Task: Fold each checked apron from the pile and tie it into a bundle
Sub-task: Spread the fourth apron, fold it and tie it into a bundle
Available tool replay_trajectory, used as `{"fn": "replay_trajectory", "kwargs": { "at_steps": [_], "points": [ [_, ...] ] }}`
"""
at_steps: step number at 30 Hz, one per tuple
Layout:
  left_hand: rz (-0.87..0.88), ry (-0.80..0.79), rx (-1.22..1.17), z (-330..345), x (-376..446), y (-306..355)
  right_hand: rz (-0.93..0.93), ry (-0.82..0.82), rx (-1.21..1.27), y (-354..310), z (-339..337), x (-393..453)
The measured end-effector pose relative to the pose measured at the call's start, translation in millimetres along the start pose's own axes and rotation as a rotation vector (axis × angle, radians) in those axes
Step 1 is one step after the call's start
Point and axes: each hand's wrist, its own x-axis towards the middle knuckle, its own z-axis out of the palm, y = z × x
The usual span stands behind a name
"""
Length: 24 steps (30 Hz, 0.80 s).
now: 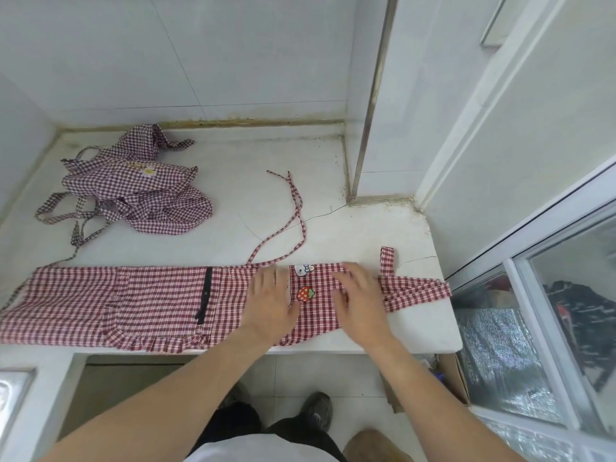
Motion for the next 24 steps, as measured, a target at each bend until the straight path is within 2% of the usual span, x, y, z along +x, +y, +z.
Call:
{"fn": "replay_trajectory", "kwargs": {
  "at_steps": [2,4,5,10,13,21,24],
  "points": [
    [0.074,-0.111,-0.028,12,2,6,-0.053,-0.16,-0.096,-5,21,-1],
    [0.032,-0.314,0.035,26,4,2,-0.023,-0.25,-0.22,2,31,-1],
    [0.016,-0.367,0.082,30,5,0,0.003,-0.267,-0.29,7,30,-1],
    [-0.009,-0.437,0.111,37,9,-2,0.197,-0.275,-0.487,52,-3,3],
    [0.003,-0.437,0.095,39,11,-8,0.205,-0.271,-0.523,79,-23,3],
    [0.058,-0.501,0.011,31,12,-14,0.229,-0.075,-0.471,86,-24,0],
    [0.091,-0.534,-0.051,23,13,-17,0.257,0.103,-0.222,83,-29,6]
  ]
}}
